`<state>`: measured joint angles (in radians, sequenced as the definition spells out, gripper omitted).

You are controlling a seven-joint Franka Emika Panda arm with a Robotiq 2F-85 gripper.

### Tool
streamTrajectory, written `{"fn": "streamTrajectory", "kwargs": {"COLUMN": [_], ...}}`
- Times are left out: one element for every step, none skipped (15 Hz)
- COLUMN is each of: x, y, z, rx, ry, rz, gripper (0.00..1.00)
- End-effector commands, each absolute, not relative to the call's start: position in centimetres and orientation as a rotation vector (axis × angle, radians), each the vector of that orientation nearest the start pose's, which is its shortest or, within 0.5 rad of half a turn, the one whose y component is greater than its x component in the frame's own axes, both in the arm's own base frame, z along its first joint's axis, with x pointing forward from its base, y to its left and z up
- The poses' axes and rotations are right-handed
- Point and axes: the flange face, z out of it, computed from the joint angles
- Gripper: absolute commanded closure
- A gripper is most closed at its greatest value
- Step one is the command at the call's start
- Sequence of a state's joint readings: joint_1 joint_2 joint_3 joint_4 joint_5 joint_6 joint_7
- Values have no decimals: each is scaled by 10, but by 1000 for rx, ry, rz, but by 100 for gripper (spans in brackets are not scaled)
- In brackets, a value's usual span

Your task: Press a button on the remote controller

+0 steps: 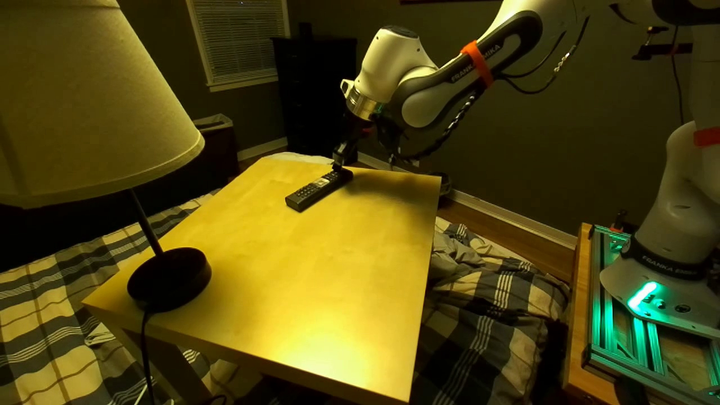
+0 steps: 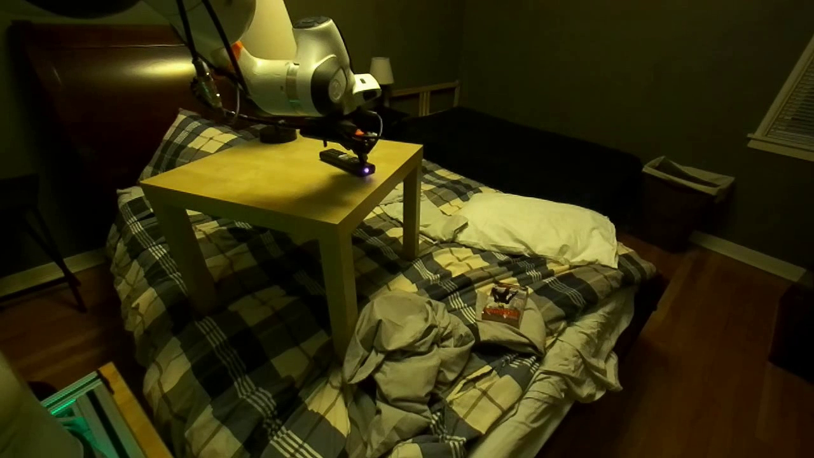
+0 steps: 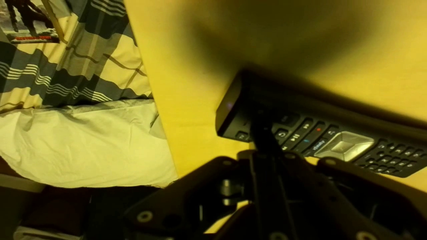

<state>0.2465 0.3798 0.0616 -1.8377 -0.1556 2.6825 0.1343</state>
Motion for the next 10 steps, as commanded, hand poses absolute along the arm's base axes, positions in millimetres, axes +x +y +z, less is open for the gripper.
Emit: {"fn": "streamTrajectory", "kwargs": {"x": [635,635,635,635,635,635,636,636,637,637], "y": [204,203,202,201,199,197,196,197,198,199], "z": [344,341,338,337,335,334,333,335,341,351], "rx": [-3004,-3000,-2997,-2995,-2997,-3002,-3009,-3007,-3005,-2995], "ry": [-404,-403,-413,-422,-436,-450,-465,-474,-481,-479], "rz": [-618,-612,-611,-612,-614,-618,-626,-631,-646,-659], "gripper": [100,100,100,100,100,100,100,100,100,100]}}
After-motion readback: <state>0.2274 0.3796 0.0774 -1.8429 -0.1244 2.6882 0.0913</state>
